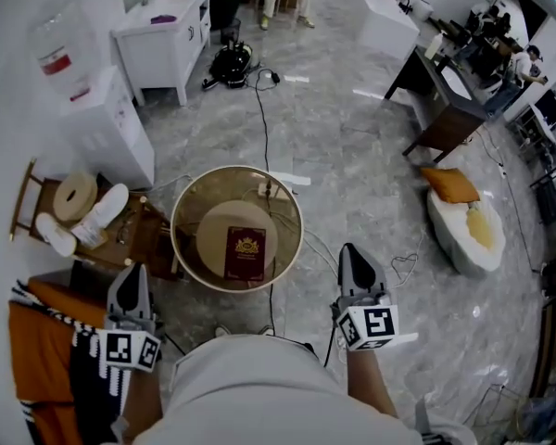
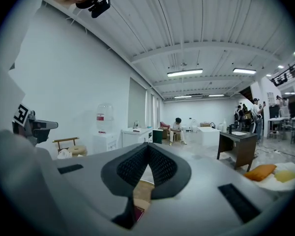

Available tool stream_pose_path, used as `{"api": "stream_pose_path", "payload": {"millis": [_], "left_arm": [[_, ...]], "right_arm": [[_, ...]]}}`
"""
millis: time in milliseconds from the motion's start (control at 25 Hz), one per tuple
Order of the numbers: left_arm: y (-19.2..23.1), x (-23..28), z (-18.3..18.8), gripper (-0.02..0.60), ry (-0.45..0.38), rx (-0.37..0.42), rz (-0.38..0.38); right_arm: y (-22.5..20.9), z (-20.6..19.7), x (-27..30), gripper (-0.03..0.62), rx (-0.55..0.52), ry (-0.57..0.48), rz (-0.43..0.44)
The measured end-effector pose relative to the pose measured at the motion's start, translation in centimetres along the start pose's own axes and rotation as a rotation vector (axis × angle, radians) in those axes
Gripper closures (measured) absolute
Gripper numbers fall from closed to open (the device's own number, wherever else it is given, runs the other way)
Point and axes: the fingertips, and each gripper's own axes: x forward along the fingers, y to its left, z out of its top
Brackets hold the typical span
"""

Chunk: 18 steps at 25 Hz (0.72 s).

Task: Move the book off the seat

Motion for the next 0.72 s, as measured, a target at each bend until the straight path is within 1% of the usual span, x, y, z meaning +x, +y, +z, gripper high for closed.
{"api": "stream_pose_path", "payload": {"millis": [40,120,320,440,720], "left_arm": [[-0.1,0.1,0.1,0.565,-0.006,-0.005,-0.007],[-0.3,0.2,0.5,0.565,-0.015,0.008,-0.018],[-0.7,0.1,2.0,0.565,-0.05,0.062,-0.042],[-1.0,-0.1,2.7,0.565,-0.069,0.076,-0.052],[-1.2,-1.8,1.9,0.565,-0.047,0.091,-0.062]], "right_arm": [[0.5,0.2,0.2,0.572,-0.014,0.002,0.016],[1.2,0.7,0.4,0.572,-0.035,-0.001,0.035],[2.3,1.9,0.1,0.572,-0.045,-0.014,0.044],[2.5,2.5,-0.3,0.572,-0.055,-0.02,0.044],[3.1,3.1,-1.2,0.572,-0.059,-0.032,0.04]]}}
